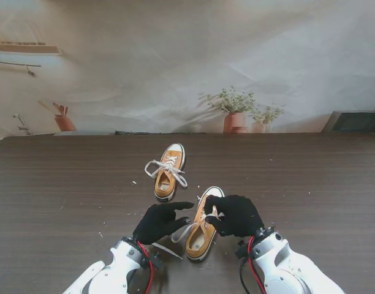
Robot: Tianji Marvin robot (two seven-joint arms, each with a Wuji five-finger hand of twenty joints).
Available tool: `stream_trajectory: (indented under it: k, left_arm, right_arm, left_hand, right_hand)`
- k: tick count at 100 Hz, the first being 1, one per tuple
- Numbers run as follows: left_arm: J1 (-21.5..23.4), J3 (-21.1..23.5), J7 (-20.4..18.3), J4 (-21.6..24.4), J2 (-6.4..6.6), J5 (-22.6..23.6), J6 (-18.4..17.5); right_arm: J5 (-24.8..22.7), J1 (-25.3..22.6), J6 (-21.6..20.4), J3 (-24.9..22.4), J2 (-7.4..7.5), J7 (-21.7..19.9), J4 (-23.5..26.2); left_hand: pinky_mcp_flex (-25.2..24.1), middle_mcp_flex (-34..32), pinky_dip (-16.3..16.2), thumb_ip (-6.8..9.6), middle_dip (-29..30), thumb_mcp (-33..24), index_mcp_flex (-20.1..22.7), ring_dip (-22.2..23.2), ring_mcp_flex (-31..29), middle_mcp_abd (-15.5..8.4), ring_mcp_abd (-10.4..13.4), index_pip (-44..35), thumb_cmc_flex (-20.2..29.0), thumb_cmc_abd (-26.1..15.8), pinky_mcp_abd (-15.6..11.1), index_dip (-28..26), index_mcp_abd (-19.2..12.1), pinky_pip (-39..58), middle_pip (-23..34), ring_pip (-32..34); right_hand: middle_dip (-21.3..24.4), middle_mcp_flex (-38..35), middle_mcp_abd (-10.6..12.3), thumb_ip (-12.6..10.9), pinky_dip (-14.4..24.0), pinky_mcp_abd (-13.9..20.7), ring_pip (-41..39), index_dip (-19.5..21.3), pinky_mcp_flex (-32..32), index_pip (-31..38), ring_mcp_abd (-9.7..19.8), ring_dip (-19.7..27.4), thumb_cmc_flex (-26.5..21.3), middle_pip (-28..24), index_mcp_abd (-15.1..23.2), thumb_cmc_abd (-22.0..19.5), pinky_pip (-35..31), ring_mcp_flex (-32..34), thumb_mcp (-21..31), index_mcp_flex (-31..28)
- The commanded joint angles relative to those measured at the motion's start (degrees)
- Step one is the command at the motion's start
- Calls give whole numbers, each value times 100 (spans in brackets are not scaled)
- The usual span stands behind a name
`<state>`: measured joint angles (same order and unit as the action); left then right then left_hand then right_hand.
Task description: Tie the shoelaces into a bow on the shoes
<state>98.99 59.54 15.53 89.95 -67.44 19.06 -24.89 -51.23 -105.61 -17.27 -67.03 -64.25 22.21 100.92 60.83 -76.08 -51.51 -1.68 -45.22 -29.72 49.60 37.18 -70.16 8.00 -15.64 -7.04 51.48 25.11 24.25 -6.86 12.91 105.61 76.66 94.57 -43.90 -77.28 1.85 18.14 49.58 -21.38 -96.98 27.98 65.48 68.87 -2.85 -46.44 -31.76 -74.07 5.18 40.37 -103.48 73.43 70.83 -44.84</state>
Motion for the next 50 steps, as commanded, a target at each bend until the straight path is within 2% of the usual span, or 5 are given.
stream_trajectory:
  k: [1,14,42,50]
  left_arm:
    - [-133,-105,-102,-38,-6,113,-72]
    - [-358,-361,-287,-214,-29,-245,-210]
    - [-712,-801,-412,-550,-78,-477,-352]
    - [-766,-893,-312,-611,-125,-471,-352]
  right_arm:
    - [13,-34,0,-42,40,-54,142]
    - [-24,-50,50,-67,46,-74,202]
    - [6,-26,42,-28,44,-86,200]
    - [13,-20,47,-12,42,-88,194]
  left_hand:
    - [240,-231,89,-111,56,-200,-138,85,-244,426,-210,141,-164,257,-1395,115,-315,1436,129,311]
    - [241,-233,90,-124,62,-291,-160,85,-244,460,-209,147,-195,348,-1417,113,-283,1436,128,311]
    - [243,-234,100,-144,73,-439,-146,86,-244,501,-209,142,-240,432,-1448,107,-320,1436,136,311]
    - [244,-235,100,-147,76,-472,-89,86,-244,511,-209,119,-242,428,-1449,99,-293,1436,141,311]
  right_hand:
    - [-93,-235,74,-7,89,203,-493,12,218,37,388,-130,115,-40,433,35,-1355,177,-4,-217]
    - [-99,-237,80,-10,100,244,-504,19,225,32,402,-145,81,-31,432,36,-1388,177,-3,-237]
    - [-143,-257,21,-18,152,348,-542,57,240,18,472,-231,30,-71,418,30,-1530,176,-8,-255]
    - [-153,-262,9,-16,156,359,-542,66,242,16,480,-245,19,-81,416,-7,-1544,178,-20,-260]
